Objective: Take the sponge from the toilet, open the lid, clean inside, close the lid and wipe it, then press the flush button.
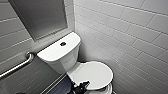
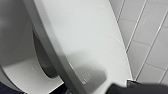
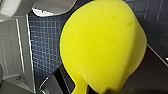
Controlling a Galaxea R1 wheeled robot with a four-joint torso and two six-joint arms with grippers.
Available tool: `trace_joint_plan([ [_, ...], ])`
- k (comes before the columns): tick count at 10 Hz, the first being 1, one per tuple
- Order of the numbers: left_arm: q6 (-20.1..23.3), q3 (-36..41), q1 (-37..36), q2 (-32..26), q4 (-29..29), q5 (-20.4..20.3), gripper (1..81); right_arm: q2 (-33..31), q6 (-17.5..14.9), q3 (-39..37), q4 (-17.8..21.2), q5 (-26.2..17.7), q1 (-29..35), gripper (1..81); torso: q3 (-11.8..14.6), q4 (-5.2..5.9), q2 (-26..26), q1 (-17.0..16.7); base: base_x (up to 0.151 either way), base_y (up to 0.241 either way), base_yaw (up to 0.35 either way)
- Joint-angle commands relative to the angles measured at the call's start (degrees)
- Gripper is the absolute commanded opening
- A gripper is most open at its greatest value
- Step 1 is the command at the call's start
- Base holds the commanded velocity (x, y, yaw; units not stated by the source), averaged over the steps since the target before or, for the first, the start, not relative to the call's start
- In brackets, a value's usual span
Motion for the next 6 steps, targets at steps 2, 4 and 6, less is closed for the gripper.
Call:
trace_joint_plan([
  [2, -4.1, 7.3, -8.2, -3.6, 4.4, -5.6, 81.1, -2.3, 0.1, 0.7, -0.6, -3.0, -0.1, 1.0, 0.3, 0.00, 0.0, 0.0, 0.000, 0.000, 0.000],
  [4, -9.9, 7.8, -7.5, -6.1, 4.4, -7.9, 81.1, -2.1, 0.1, 0.6, -0.6, -3.0, -0.3, 1.0, 0.3, 0.00, 0.0, 0.0, 0.000, 0.000, 0.000],
  [6, -17.6, 8.1, -7.4, -8.4, 6.7, -9.5, 81.1, -1.7, 0.1, 0.2, -0.6, -3.0, -0.3, 1.0, 0.3, 0.00, 0.0, 0.0, 0.000, 0.000, 0.000],
])
